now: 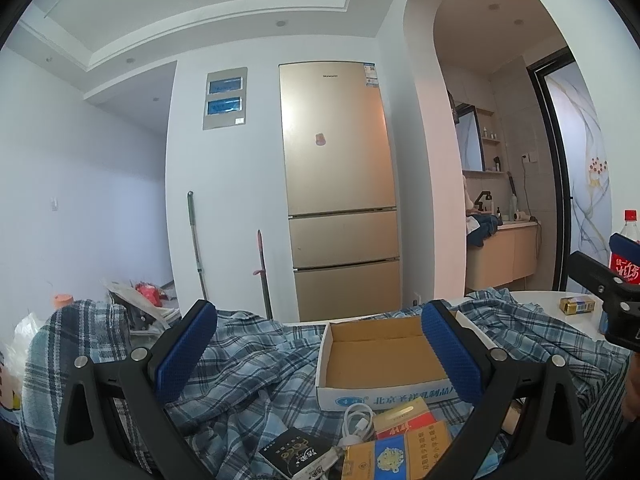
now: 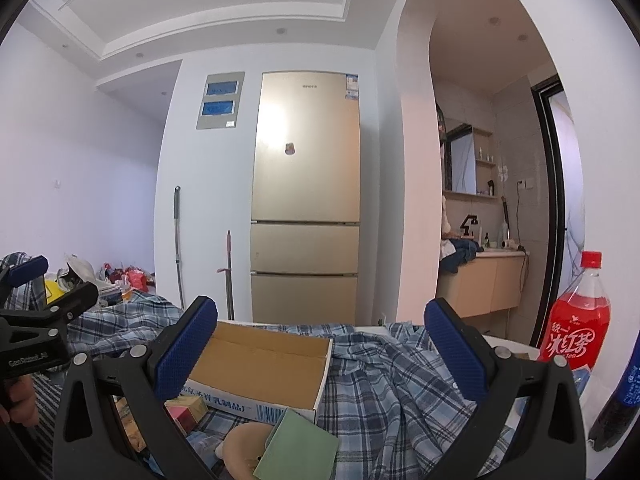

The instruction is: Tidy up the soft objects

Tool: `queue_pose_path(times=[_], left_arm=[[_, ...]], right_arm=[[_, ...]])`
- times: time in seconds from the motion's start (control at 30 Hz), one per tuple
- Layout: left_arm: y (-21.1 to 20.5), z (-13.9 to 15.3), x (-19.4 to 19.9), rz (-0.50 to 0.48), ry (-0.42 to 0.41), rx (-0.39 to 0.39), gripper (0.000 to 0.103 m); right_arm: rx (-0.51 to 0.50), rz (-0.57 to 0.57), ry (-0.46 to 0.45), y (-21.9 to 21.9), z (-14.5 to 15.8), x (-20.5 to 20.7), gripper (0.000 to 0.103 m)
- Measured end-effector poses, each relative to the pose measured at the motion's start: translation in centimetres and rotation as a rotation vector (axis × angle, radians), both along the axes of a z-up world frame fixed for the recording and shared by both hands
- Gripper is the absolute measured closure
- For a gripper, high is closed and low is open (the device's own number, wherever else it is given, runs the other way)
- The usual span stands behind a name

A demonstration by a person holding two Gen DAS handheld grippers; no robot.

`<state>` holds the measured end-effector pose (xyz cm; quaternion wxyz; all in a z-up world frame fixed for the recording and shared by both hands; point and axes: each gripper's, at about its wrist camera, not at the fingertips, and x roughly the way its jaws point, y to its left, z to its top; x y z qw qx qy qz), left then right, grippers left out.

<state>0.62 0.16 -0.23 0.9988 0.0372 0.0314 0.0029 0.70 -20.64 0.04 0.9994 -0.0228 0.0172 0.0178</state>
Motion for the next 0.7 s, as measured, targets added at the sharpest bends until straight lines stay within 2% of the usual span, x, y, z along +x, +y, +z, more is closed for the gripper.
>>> queue_pose_path(times=[0.3,0.43,0.53,0.7], left_arm=[[-0.4,-0.2,-0.4,-0.002,-0.009,0.005,0.000],[-0.7,-0.5,0.2,-0.012,0.024,0.021,0.000],[-1.5,-0.7,0.8,-0.025,0.055,0.051,0.000],[-1.7,-0.7,1.0,-0.036,0.066,0.044,0.000]], right_arm=[[0.030,0.008,0.018,-0.6,0.0,0.4,0.000],[0.020,0.016,0.023,-0.4,0.0,0.5,0.000],[0.013,0.047,0.053,-0.1,-0.2,1.1,0.000],[0.000,0.051,0.112,0.1,-0.5,2.2,0.000]])
